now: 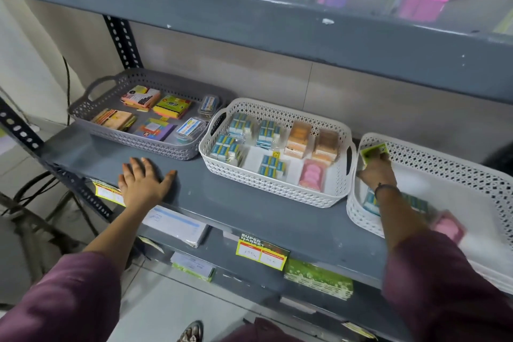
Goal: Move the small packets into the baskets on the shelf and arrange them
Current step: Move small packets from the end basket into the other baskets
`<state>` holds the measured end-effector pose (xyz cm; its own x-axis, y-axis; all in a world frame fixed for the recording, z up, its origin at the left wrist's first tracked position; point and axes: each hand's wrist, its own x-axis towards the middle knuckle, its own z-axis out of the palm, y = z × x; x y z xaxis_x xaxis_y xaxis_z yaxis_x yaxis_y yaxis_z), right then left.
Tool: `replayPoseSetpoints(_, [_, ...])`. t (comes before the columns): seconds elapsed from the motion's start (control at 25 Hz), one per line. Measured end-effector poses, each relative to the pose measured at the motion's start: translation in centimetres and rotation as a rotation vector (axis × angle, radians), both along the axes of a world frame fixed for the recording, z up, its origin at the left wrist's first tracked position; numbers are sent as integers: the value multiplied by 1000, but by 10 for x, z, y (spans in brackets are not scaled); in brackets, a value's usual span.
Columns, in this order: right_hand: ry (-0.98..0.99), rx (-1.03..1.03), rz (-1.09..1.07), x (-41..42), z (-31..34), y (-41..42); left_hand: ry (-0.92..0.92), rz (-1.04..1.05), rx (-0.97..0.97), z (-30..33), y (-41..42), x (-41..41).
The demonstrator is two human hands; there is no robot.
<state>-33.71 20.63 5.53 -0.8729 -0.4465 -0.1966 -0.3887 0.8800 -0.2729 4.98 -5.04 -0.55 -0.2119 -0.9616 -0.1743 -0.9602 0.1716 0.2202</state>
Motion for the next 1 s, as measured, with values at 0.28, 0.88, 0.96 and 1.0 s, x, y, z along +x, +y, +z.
replayPoseSetpoints(0.28, [247,-276,-144,16,10,8,-9,-9,3,0,-2,1])
replayPoseSetpoints(0.88, [406,-460,996,203,74,-206,54,-97,168,4,-14,9])
replayPoseSetpoints(0.96, [361,-378,1120,224,66,-255,61,-96,156,3,-15,9])
replayPoseSetpoints(1.0, [336,-324,1164,233,60,-276,64,-94,146,2,-14,9])
